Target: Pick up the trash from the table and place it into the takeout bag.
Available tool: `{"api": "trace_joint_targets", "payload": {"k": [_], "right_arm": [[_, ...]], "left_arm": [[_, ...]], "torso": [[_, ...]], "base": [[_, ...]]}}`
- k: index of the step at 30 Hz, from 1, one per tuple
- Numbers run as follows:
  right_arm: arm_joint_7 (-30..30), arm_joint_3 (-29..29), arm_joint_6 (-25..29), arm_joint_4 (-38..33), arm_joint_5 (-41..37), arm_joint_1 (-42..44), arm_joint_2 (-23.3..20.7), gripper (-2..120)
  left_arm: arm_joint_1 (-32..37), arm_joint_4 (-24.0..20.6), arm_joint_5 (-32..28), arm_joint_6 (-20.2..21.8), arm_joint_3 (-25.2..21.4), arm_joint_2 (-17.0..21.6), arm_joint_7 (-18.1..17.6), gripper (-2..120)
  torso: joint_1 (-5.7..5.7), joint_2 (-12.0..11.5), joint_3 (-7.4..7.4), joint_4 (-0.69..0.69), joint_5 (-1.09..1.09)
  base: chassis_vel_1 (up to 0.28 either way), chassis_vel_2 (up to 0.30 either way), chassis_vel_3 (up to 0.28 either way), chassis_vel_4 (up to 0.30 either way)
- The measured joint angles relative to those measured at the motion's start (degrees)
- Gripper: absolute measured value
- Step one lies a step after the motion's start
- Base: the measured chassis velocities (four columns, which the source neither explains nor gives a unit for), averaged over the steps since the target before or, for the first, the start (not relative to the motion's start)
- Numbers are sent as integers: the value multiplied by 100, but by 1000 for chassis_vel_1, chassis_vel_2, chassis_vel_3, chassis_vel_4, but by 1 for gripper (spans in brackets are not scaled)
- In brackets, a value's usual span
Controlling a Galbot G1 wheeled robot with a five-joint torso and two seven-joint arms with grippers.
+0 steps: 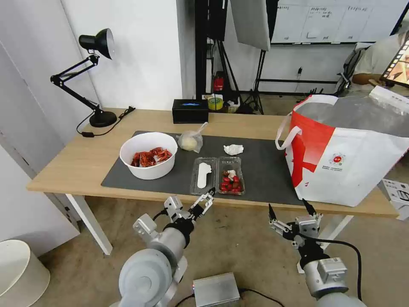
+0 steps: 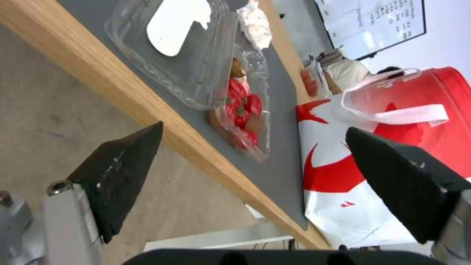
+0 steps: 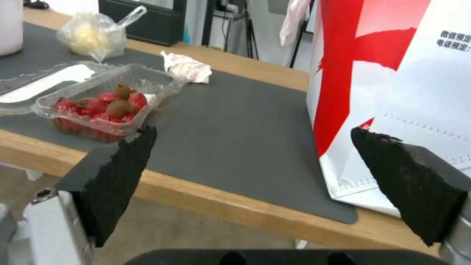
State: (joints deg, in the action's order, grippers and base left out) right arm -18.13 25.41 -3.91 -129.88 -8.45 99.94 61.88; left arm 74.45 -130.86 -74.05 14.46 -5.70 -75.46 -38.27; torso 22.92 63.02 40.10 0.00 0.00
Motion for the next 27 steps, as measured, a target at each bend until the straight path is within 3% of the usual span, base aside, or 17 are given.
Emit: {"api": "trace_joint_targets", "payload": {"k": [27], "right_arm": [[-17, 30, -10, -11, 13, 41, 38, 100]], "left_arm": [[-792, 529, -413, 27, 196, -83, -385, 100]], "torso": [[0, 0, 1, 0, 0]], "base": [[0, 0, 0, 0]]}}
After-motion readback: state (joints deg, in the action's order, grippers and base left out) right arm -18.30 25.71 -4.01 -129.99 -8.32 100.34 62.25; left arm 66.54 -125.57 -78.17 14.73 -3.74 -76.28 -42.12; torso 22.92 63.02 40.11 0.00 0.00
